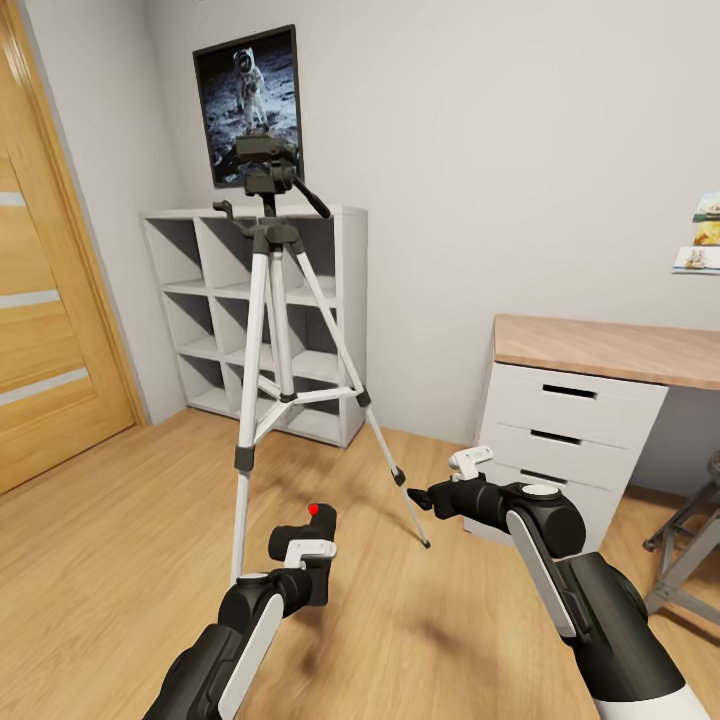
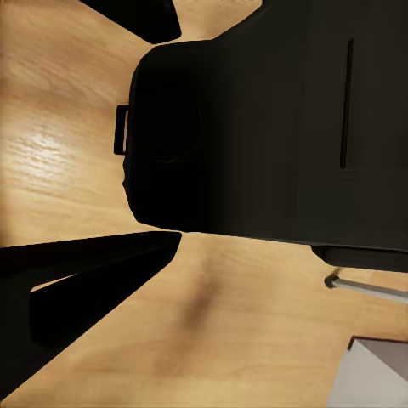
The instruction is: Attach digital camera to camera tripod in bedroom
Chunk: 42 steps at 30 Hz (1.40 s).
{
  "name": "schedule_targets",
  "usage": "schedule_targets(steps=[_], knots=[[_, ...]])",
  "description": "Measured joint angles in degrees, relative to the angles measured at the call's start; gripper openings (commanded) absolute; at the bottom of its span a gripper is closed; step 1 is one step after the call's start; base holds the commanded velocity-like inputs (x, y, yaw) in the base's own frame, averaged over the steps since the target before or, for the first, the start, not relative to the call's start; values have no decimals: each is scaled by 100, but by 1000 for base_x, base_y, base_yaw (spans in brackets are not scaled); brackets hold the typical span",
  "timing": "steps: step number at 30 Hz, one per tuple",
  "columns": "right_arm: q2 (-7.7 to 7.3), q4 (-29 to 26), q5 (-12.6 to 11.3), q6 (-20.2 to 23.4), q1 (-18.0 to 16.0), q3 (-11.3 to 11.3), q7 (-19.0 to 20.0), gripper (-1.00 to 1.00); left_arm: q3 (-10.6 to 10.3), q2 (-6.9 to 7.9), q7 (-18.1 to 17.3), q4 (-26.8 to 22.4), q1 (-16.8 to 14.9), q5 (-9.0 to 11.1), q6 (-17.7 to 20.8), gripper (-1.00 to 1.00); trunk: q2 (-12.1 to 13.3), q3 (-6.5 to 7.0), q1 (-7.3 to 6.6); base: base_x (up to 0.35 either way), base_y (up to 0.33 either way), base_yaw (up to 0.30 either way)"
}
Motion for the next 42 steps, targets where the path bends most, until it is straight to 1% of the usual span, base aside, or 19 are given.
schedule_targets(steps=[4,10,15,30,36,42], knots=[[-2,-2,-3,2,0,0,0,100,-19,-4,-35,42,0,6,9,-100,160,72,-88,0,0,0],[-6,-3,-4,32,-18,-2,4,100,-236,-14,-65,76,0,24,108,-100,401,180,-220,0,0,0],[-10,0,-7,39,-35,-6,7,100,-318,-17,-71,93,0,18,198,-100,602,269,-330,0,0,0],[9,-2,-8,52,-47,-17,11,100,-356,-40,-65,316,-23,20,236,-100,1203,539,-659,0,0,0],[9,-6,-2,213,-74,-94,14,100,-356,-72,-59,399,-30,27,236,-100,1444,646,-791,0,0,7],[6,-6,-4,242,-95,-120,13,100,-355,-89,-57,455,-44,18,238,-100,1685,754,-923,0,0,4]])
